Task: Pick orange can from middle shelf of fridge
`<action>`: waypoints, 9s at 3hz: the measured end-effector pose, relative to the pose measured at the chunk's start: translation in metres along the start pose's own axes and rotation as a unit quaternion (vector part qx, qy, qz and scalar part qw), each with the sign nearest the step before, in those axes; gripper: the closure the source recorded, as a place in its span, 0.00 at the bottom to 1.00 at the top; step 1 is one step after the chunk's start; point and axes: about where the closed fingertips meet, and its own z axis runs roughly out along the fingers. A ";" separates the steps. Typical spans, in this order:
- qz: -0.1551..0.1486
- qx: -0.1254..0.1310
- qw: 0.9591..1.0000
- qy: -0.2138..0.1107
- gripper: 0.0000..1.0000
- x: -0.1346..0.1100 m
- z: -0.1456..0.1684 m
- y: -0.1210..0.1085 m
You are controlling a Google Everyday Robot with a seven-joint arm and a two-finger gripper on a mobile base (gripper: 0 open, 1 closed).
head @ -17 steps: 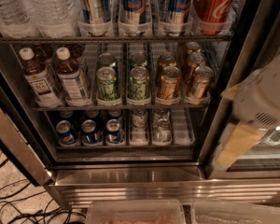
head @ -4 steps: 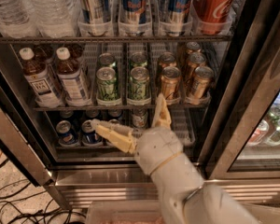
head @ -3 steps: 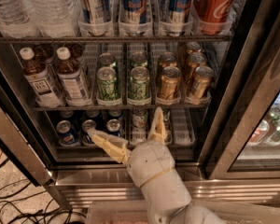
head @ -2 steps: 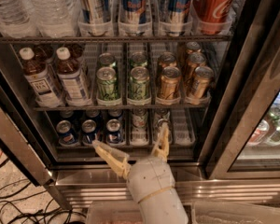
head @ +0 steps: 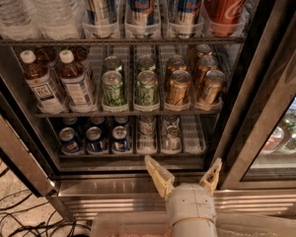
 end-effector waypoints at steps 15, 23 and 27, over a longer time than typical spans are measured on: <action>-0.034 0.027 0.997 -0.060 0.63 -0.049 0.088 -0.070; -0.043 0.054 0.995 -0.069 0.33 -0.060 0.156 -0.091; -0.045 0.040 0.997 -0.053 0.32 -0.069 0.203 -0.101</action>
Offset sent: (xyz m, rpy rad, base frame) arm 0.0006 -0.0007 0.0068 -0.1257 -0.0560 -0.0354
